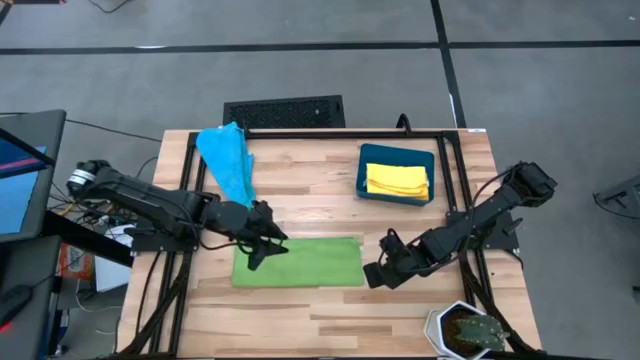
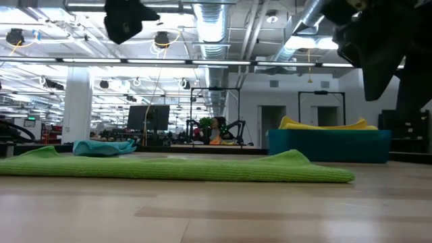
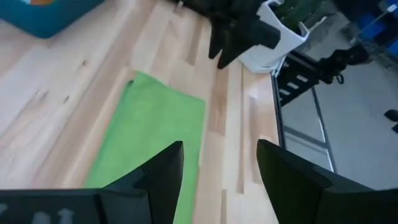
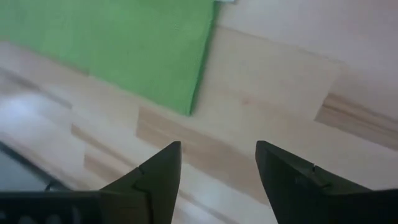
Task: Fold microfiber towels
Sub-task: Fold the green microfiber cloth
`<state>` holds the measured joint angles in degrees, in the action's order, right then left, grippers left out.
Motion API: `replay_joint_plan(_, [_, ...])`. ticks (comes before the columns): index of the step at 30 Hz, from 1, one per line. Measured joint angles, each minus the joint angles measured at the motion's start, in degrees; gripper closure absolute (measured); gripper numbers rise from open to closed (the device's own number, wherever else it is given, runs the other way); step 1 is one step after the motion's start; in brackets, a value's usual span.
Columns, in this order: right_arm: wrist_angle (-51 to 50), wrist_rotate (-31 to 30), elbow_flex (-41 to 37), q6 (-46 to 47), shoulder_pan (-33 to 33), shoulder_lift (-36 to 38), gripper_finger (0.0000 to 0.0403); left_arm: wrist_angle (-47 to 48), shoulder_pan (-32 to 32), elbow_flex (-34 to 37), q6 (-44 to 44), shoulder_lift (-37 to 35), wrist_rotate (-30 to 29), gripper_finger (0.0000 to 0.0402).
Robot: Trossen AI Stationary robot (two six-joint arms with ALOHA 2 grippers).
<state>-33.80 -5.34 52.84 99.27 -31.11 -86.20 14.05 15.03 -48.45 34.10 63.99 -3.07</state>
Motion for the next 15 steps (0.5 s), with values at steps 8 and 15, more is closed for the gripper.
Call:
replay_joint_plan(8, [-2.4,-3.2,-0.9,4.9,-0.5,-0.4,0.0173,-3.9,0.0,8.4,5.7,-2.6,1.2,0.0195])
replay_joint_plan(15, [-0.8,-6.4,-0.8,6.4,1.6,-1.6,0.0173,-11.4,0.1,15.9,10.6,-2.1,1.6,0.0187])
